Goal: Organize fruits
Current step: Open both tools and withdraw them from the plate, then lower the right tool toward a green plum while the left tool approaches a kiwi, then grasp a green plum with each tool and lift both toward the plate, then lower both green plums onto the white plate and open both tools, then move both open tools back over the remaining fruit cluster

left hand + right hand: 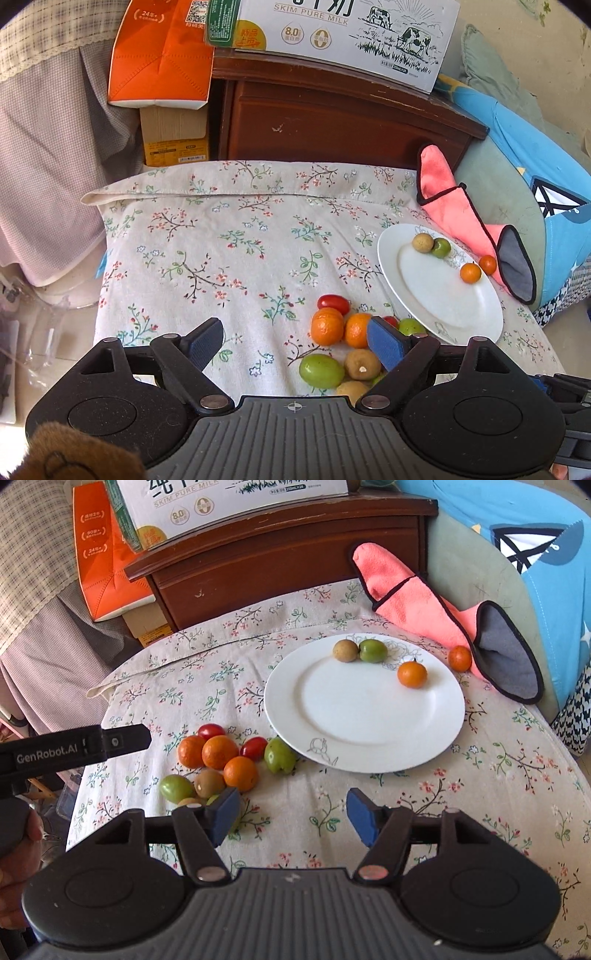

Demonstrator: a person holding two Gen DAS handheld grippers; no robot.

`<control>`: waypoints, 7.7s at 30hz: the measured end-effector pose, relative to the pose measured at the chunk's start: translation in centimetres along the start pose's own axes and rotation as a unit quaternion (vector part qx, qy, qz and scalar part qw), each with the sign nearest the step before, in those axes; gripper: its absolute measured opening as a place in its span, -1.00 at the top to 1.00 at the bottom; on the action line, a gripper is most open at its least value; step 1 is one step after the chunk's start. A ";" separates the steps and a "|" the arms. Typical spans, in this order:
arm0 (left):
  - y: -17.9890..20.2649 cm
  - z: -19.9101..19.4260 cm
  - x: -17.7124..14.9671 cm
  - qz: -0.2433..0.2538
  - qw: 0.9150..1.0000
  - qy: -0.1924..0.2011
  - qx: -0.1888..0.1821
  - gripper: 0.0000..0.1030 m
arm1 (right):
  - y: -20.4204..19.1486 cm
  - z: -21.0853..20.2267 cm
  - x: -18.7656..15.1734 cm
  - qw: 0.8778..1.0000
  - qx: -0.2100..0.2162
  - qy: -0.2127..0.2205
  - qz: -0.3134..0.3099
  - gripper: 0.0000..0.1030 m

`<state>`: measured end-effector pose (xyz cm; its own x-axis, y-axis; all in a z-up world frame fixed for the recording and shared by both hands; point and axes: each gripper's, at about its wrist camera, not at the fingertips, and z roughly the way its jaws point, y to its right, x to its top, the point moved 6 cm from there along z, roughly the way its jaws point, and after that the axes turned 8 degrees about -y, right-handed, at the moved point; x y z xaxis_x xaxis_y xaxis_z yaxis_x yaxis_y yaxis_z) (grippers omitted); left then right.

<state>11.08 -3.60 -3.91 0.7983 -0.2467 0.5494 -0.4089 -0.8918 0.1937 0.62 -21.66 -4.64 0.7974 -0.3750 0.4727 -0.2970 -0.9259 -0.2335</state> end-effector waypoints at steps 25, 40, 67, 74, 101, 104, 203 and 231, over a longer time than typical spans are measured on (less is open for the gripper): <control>-0.9 -2.0 -3.5 0.015 1.000 0.017 0.007 -0.70 | -1.1 -0.4 -5.6 1.000 0.017 -0.011 0.020 -0.30; -3.2 -2.3 -3.8 0.003 0.999 0.025 0.027 -0.69 | -1.3 -0.4 -5.2 0.998 0.041 0.023 0.035 -0.14; -2.0 0.9 -3.8 -0.044 0.999 -0.002 -0.003 -0.65 | -3.3 4.8 -2.2 0.997 0.064 0.042 -0.004 0.23; -1.3 1.9 -3.4 -0.057 0.998 0.001 -0.009 -0.62 | -3.7 4.6 -2.7 0.996 0.070 0.042 -0.019 0.42; 2.0 4.5 -3.7 0.037 0.998 0.014 0.041 0.37 | -1.9 3.9 -2.9 0.998 0.042 0.030 0.027 0.42; 2.0 4.4 -3.8 0.033 0.999 0.013 0.039 0.37 | -1.9 3.9 -2.9 0.998 0.041 0.030 0.025 0.42; 7.6 5.3 4.1 0.066 0.995 -0.010 -0.079 -0.58 | 9.5 4.2 7.2 0.982 0.074 0.008 0.175 0.17; 0.7 1.4 2.2 0.004 1.000 0.024 0.016 -0.66 | 3.4 1.8 4.7 0.995 0.094 0.014 0.041 0.17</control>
<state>13.15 -5.33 -3.69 0.7728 -0.2357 0.5892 -0.3994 -0.9021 0.1631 4.31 -26.45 -4.77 0.7595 -0.4518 0.4680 -0.2541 -0.8684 -0.4258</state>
